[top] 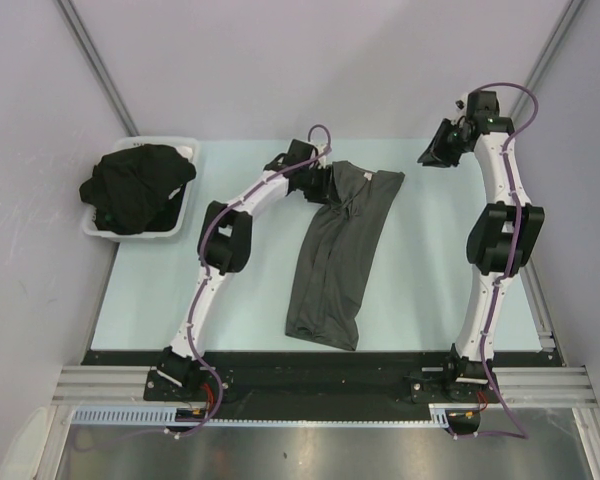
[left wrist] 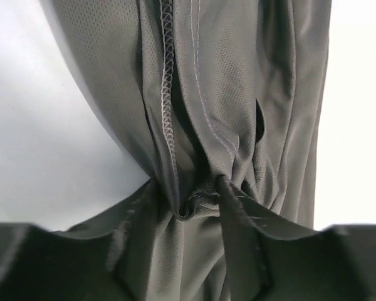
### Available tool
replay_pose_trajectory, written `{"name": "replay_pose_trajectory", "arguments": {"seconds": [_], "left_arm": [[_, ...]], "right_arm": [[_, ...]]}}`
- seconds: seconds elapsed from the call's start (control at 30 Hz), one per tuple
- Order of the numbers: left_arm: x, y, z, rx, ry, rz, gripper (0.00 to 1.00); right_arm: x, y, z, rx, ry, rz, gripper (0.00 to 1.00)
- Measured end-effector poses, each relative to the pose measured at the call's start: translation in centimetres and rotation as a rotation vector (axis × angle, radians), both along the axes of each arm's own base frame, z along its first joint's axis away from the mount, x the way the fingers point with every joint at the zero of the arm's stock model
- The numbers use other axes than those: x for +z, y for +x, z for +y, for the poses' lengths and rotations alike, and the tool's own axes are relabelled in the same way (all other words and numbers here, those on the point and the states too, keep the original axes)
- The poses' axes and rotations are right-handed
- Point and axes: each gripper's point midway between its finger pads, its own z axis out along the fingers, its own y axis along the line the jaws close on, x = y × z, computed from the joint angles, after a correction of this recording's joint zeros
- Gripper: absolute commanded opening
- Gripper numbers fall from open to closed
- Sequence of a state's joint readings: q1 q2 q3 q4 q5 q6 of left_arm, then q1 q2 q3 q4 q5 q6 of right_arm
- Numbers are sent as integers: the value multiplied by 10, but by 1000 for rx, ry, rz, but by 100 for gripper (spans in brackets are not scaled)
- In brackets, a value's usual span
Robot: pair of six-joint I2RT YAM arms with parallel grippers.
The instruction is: Fold and stack the t-shirts
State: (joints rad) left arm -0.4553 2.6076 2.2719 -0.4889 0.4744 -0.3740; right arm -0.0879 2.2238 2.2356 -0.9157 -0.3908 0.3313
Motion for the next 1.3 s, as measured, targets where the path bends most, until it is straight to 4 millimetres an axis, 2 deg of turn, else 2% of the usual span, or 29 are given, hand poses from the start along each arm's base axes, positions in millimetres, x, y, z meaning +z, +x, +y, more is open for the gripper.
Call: {"name": "replay_pose_trajectory", "arguments": {"seconds": [0.1, 0.17, 0.5, 0.8, 1.0, 1.1, 1.2, 1.3], "left_arm": [[-4, -1, 1, 10, 6, 12, 6], [-8, 0, 3, 21, 10, 23, 0], [-9, 13, 22, 98, 10, 49, 0], [-9, 46, 77, 238, 12, 62, 0], [-9, 55, 97, 278, 20, 64, 8], [-9, 55, 98, 278, 21, 62, 17], [-9, 55, 98, 277, 22, 58, 32], [-6, 54, 100, 279, 32, 52, 41]], "right_arm": [[0, 0, -2, -2, 5, -1, 25], [1, 0, -3, -2, 8, -1, 25], [1, 0, -3, -1, 14, -2, 25], [-3, 0, 2, 9, 24, 8, 25], [-10, 2, 11, 25, 36, 18, 25], [-13, 1, 17, 35, 40, 25, 25], [-14, 1, 22, 45, 44, 26, 25], [-17, 1, 26, 52, 46, 27, 25]]}}
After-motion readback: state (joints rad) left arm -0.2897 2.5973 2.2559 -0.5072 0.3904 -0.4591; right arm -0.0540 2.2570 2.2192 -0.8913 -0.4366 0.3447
